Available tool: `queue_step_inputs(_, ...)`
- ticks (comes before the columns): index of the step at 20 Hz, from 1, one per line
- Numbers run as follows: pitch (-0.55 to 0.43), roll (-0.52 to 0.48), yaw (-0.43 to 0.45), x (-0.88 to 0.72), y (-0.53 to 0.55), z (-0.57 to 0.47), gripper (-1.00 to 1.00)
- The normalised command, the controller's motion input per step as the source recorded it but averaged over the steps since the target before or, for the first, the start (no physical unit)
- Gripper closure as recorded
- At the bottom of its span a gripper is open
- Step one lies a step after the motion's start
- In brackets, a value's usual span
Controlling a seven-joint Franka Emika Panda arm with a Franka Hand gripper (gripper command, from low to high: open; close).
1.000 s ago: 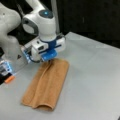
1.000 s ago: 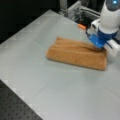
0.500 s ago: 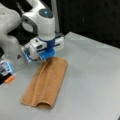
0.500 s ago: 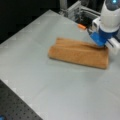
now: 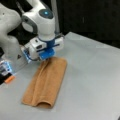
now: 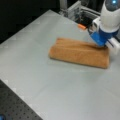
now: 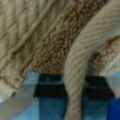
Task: Folding a towel twice
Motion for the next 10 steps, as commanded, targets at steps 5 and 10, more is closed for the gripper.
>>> queue_step_inputs(5, -0.360, 0.188, 0.024, -0.73, -0.14, -0.25, -1.00)
queue_step_inputs(10, -0.341, 0.197, 0.056, -0.74, -0.21, -0.16, -1.00)
